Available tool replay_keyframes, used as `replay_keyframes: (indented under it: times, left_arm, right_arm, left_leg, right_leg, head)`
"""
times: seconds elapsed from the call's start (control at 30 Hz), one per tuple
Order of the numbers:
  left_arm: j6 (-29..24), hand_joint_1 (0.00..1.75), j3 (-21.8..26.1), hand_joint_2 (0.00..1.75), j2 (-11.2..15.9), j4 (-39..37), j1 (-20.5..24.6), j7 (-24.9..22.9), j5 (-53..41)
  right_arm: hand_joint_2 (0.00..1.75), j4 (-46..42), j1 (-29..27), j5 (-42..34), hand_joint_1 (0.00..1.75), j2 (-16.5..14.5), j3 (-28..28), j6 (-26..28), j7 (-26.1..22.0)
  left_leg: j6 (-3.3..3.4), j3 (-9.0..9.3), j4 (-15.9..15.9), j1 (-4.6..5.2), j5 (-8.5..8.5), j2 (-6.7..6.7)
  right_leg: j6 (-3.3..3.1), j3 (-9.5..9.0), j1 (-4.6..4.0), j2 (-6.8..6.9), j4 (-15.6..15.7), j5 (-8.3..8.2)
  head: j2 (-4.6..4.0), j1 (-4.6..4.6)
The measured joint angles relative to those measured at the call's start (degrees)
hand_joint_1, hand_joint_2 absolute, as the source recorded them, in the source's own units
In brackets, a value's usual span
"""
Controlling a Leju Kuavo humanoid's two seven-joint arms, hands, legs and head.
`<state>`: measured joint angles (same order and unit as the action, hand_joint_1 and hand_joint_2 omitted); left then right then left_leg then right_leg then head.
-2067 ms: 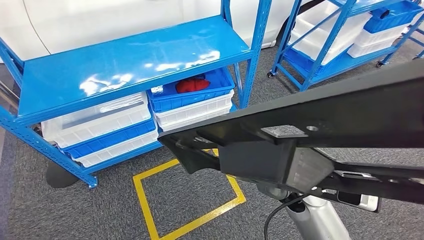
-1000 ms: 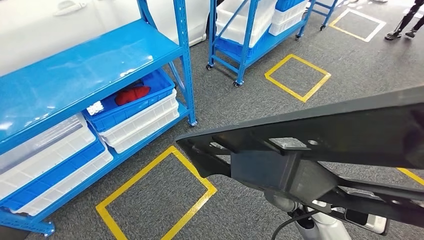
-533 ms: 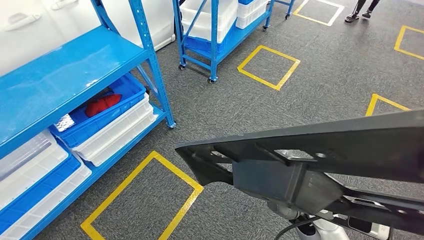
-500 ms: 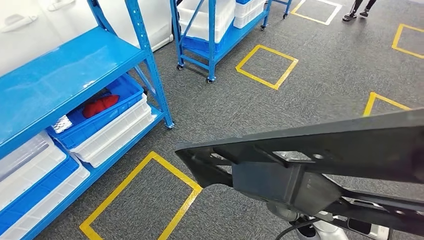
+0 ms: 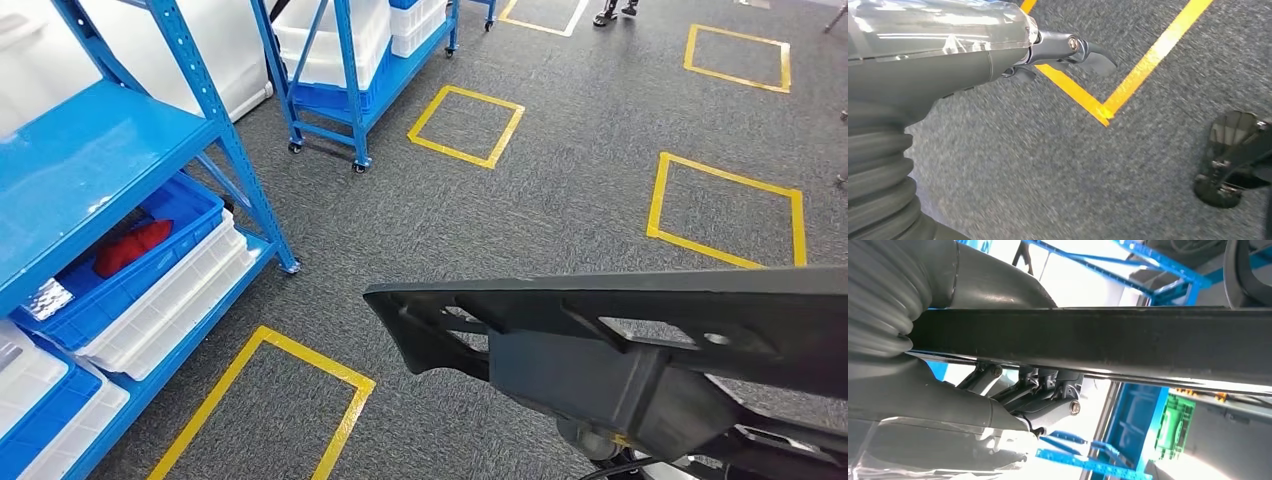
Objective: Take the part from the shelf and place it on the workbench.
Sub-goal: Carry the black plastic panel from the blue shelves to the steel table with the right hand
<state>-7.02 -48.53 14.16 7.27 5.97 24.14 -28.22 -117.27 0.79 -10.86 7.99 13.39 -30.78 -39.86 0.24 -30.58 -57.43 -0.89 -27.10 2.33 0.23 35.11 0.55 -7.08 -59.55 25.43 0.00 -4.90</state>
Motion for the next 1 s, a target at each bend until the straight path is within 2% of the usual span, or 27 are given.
replay_keyframes:
  times: [0.03, 0.1, 0.13, 0.17, 0.2, 0.23, 0.27, 0.33, 0.37, 0.4, 0.47, 0.5, 0.53, 0.6, 0.63, 0.67, 0.7, 0.73, 0.77, 0.83, 0.87, 0.9, 0.97, 1.0]
  left_arm:
    - [-0.05, 0.00, -0.10, 1.75, 0.04, -0.01, 0.06, -0.05, 0.02]
    - [-0.22, 0.00, -0.29, 1.75, 0.09, -0.01, -0.02, -0.06, 0.05]
    - [-0.35, 0.00, -0.37, 1.75, 0.09, -0.02, -0.11, -0.04, 0.02]
    - [-0.50, 0.00, -0.42, 1.75, 0.08, -0.02, -0.16, -0.01, -0.01]
    - [-0.67, 0.00, -0.42, 1.75, 0.07, -0.02, -0.13, 0.03, -0.03]
    - [-0.84, 0.00, -0.40, 1.75, 0.04, -0.02, -0.08, 0.07, -0.04]
    - [-1.01, 0.00, -0.38, 1.75, 0.01, -0.02, -0.01, 0.11, -0.02]
    - [-1.24, 0.00, -0.28, 1.75, -0.06, -0.02, 0.04, 0.14, 0.01]
    - [-1.30, 0.00, -0.21, 1.75, -0.08, -0.02, 0.05, 0.15, 0.02]
    - [-1.33, 0.00, -0.13, 1.75, -0.08, -0.02, 0.07, 0.15, 0.03]
    - [-1.37, 0.00, 0.03, 1.75, -0.09, -0.02, 0.25, 0.15, 0.03]
    - [-1.36, 0.00, 0.08, 1.75, -0.09, -0.02, 0.36, 0.17, 0.02]
    - [-1.28, 0.00, 0.09, 1.75, -0.08, -0.02, 0.42, 0.26, 0.02]
    - [-0.91, 0.00, 0.09, 1.75, -0.01, -0.02, 0.28, 0.49, 0.03]
    - [-0.55, 0.00, 0.08, 1.75, 0.03, -0.02, 0.14, 0.62, 0.01]
    - [-0.15, 0.00, 0.04, 1.75, 0.08, -0.02, 0.04, 0.69, -0.02]
    - [0.26, 0.00, -0.01, 1.75, 0.11, -0.02, 0.02, 0.76, -0.04]
    - [0.61, 0.00, -0.08, 1.75, 0.13, -0.02, 0.13, 0.79, -0.07]
    - [0.84, 0.00, -0.17, 1.75, 0.15, -0.01, 0.32, 0.80, -0.05]
    - [1.03, 0.00, -0.34, 1.75, 0.19, 0.00, 0.67, 0.82, 0.00]
    - [1.03, 0.00, -0.39, 1.75, 0.20, 0.01, 0.75, 0.86, 0.02]
    - [1.02, 0.00, -0.42, 1.75, 0.20, 0.01, 0.82, 0.93, 0.02]
    - [0.88, 0.00, -0.31, 1.75, 0.19, 0.01, 1.00, 1.14, -0.18]
    - [0.79, 0.00, -0.15, 1.75, 0.19, 0.01, 1.11, 1.25, -0.34]
  right_arm:
    - [1.75, -0.12, -0.01, -0.31, 1.75, 0.02, -0.32, -0.06, -0.03]
    - [1.75, -0.06, 0.04, -0.82, 1.75, 0.02, -0.72, -0.48, -0.08]
    - [1.75, 0.09, 0.05, -0.97, 1.75, 0.02, -0.82, -0.84, -0.07]
    - [1.75, 0.31, 0.04, -1.07, 1.75, 0.01, -0.87, -1.25, -0.07]
    - [1.75, 0.60, 0.06, -1.13, 1.75, -0.01, -0.89, -1.70, -0.07]
    - [1.75, 0.92, 0.15, -1.16, 1.75, -0.04, -0.88, -2.05, -0.06]
    - [1.75, 1.25, 0.29, -1.16, 1.75, -0.09, -0.88, -2.29, -0.04]
    - [1.75, 1.89, 0.76, -1.17, 1.75, -0.22, -0.85, -2.56, 0.07]
    - [1.75, 2.22, 0.97, -1.24, 1.75, -0.34, -0.82, -2.73, 0.25]
    - [1.75, 2.62, 1.10, -1.39, 1.75, -0.45, -0.74, -2.95, 0.54]
    - [1.75, 3.69, 1.04, -1.67, 1.75, -0.60, -0.48, -3.43, 1.09]
    - [1.75, 4.32, 0.91, -1.66, 1.75, -0.61, -0.30, -3.63, 1.16]
    - [1.75, 5.07, 0.83, -1.48, 1.75, -0.62, -0.03, -3.78, 1.13]
    - [1.75, 6.78, 1.18, -1.04, 1.75, -0.70, 0.79, -3.90, 1.79]
    - [1.75, 7.89, 1.84, -1.05, 1.75, -0.80, 1.49, -3.66, 2.98]
    - [1.75, 9.11, 2.93, -1.33, 1.75, -0.93, 2.40, -3.25, 4.72]
    - [1.75, 10.40, 4.38, -1.89, 1.75, -1.10, 3.54, -2.71, 6.57]
    - [1.75, 11.67, 6.11, -2.65, 1.75, -1.31, 4.80, -2.20, 8.24]
    - [1.75, 12.78, 7.92, -3.37, 1.75, -1.54, 6.04, -1.86, 9.42]
    - [1.75, 14.79, 11.18, -4.39, 1.75, -1.99, 8.25, -1.46, 10.66]
    - [1.75, 15.70, 12.57, -4.65, 1.75, -2.22, 9.20, -1.32, 11.04]
    - [1.75, 16.62, 13.78, -4.91, 1.75, -2.38, 10.10, -1.17, 11.34]
    - [1.75, 18.19, 16.02, -5.64, 1.75, -2.53, 11.59, -0.92, 11.75]
    - [1.75, 18.89, 17.16, -6.09, 1.75, -2.53, 12.20, -0.79, 11.93]
  left_leg:
    - [0.33, 0.09, 0.32, -0.10, 0.22, -0.77]
    - [0.70, 0.12, 0.53, 0.04, 0.32, -2.32]
    - [0.75, 0.09, 0.51, 0.14, 0.28, -3.15]
    - [0.76, 0.08, 0.49, 0.20, 0.22, -3.98]
    - [0.73, 0.09, 0.47, 0.23, 0.16, -4.78]
    - [0.64, 0.16, 0.44, 0.23, 0.07, -5.50]
    - [0.49, 0.30, 0.43, 0.24, -0.05, -6.16]
    - [0.01, 0.64, 0.36, 0.46, -0.38, -7.26]
    - [-0.30, 0.78, 0.34, 0.59, -0.53, -7.74]
    - [-0.64, 0.91, 0.35, 0.70, -0.64, -8.23]
    - [-1.31, 1.10, 0.37, 0.59, -0.87, -8.96]
    - [-1.63, 1.04, -0.08, 0.45, -1.34, -8.33]
    - [-1.87, 0.47, -1.51, 0.30, -2.38, -7.08]
    - [-2.15, -2.36, -7.76, 0.15, -5.82, -3.98]
    - [-2.21, -4.40, -11.86, 0.15, -7.53, -3.20]
    - [-2.26, -6.10, -15.04, 0.15, -8.40, -2.89]
    - [-2.26, -7.03, -16.46, 0.15, -8.21, -2.76]
    - [-2.21, -6.93, -15.59, 0.14, -6.87, -2.65]
    - [-2.11, -5.77, -12.52, 0.12, -4.68, -2.26]
    - [-1.84, -2.67, -4.79, -0.07, -0.98, 0.19]
    - [-1.68, -1.66, -2.32, -0.11, -0.13, 1.25]
    - [-1.48, -1.25, -1.21, -0.07, 0.03, 1.91]
    - [-0.82, -1.17, -0.87, 0.08, 0.23, 1.06]
    - [-0.42, -1.09, -0.59, 0.08, 0.45, 0.41]
  right_leg:
    - [0.22, 0.76, -0.11, 1.51, -1.53, 1.04]
    - [0.59, 3.87, -0.13, 5.21, -8.06, 4.68]
    - [0.79, 5.69, -0.01, 6.09, -11.82, 6.30]
    - [0.98, 6.91, 0.15, 6.54, -14.42, 7.03]
    - [1.12, 7.13, 0.30, 6.80, -15.00, 6.69]
    - [1.20, 6.10, 0.43, 7.13, -13.19, 5.33]
    - [1.20, 3.98, 0.52, 7.79, -9.44, 3.39]
    - [0.69, -0.09, 0.26, 9.86, -1.88, 0.97]
    - [0.29, -1.13, 0.05, 10.44, 0.18, 0.59]
    - [-0.12, -1.32, -0.18, 10.47, 0.81, 0.73]
    - [-0.85, -1.22, -0.21, 9.17, 0.99, 0.48]
    - [-1.20, -1.26, -0.12, 8.60, 1.19, 0.33]
    - [-1.58, -1.30, -0.02, 8.10, 1.39, 0.15]
    - [-2.12, -1.26, 0.04, 7.02, 1.56, -0.05]
    - [-2.30, -1.16, -0.03, 6.31, 1.52, -0.09]
    - [-2.38, -1.08, -0.11, 5.47, 1.44, -0.12]
    - [-2.41, -1.01, -0.17, 4.59, 1.32, -0.14]
    - [-2.41, -0.97, -0.21, 3.69, 1.15, -0.15]
    - [-2.35, -0.97, -0.21, 2.87, 0.95, -0.13]
    - [-2.03, -0.81, -0.25, 1.51, 0.45, -0.02]
    - [-1.74, -0.61, -0.25, 0.93, 0.26, -0.03]
    - [-1.38, -0.36, -0.20, 0.34, 0.19, -0.12]
    - [-0.57, 0.07, 0.00, -0.67, 0.30, -0.46]
    - [-0.30, 0.31, 0.00, -0.09, 0.06, -0.34]
  head:
    - [0.00, 0.01]
    - [0.00, 0.01]
    - [0.00, 0.01]
    - [0.00, 0.01]
    - [0.00, 0.01]
    - [0.00, 0.01]
    - [0.00, 0.01]
    - [0.00, 0.01]
    - [0.00, 0.01]
    - [0.00, 0.01]
    - [0.00, 0.00]
    - [0.00, 0.00]
    - [0.00, -0.01]
    - [0.00, -0.01]
    - [0.00, -0.02]
    - [0.00, -0.02]
    - [0.00, -0.02]
    - [0.00, -0.02]
    - [0.00, -0.02]
    - [0.00, -0.01]
    - [0.00, -0.01]
    - [0.00, -0.01]
    - [0.00, -0.01]
    - [0.00, -0.01]
